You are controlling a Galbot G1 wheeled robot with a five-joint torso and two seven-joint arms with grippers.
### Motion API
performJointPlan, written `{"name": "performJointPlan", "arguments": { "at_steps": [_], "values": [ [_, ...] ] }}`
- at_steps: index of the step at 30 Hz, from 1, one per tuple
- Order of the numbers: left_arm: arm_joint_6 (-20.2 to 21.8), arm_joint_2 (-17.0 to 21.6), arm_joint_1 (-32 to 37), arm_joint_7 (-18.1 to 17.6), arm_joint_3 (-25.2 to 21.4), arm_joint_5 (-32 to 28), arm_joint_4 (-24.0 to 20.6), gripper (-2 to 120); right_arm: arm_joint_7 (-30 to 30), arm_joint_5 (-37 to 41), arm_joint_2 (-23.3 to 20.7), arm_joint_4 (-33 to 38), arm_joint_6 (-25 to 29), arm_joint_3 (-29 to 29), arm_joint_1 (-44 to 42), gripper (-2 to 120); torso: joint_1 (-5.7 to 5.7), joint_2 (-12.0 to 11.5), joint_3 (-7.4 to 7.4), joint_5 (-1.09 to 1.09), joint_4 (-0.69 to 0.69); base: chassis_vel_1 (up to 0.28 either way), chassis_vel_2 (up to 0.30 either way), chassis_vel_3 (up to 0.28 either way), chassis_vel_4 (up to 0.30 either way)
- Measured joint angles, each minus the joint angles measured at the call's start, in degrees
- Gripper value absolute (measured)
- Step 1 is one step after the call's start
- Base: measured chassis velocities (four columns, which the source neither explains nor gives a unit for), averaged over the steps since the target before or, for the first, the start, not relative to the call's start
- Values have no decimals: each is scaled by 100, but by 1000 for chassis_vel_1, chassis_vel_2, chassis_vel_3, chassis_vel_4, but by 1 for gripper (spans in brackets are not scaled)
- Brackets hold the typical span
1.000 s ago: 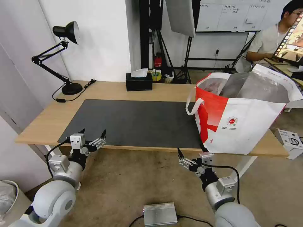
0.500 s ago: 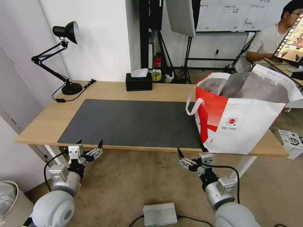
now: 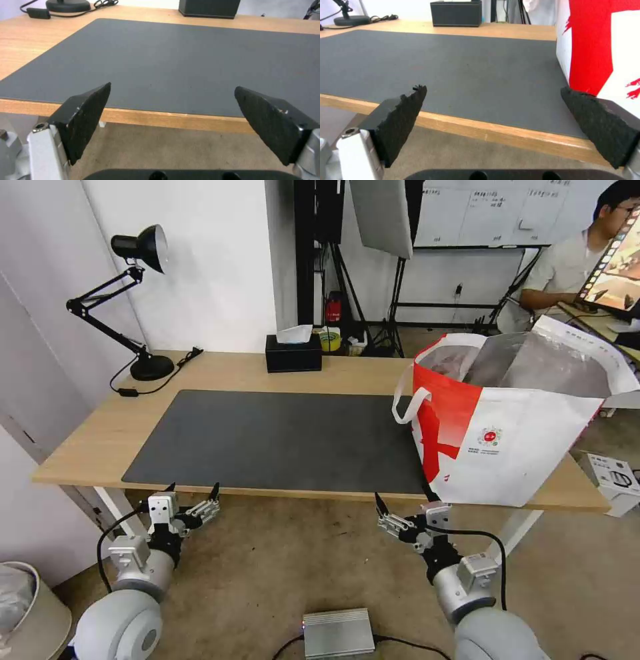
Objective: Pick up the trash from the table and place it into the takeout bag.
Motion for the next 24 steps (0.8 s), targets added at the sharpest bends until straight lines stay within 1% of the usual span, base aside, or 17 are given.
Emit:
{"name": "performJointPlan", "arguments": {
  "at_steps": [24],
  "values": [
    [-1, 7, -8, 7, 6, -8, -1, 100, 0, 0, 0, 0, 0, 0, 0, 100, 0, 0, 0, 0, 1, 0, 0, 0, 0]
  ]
}}
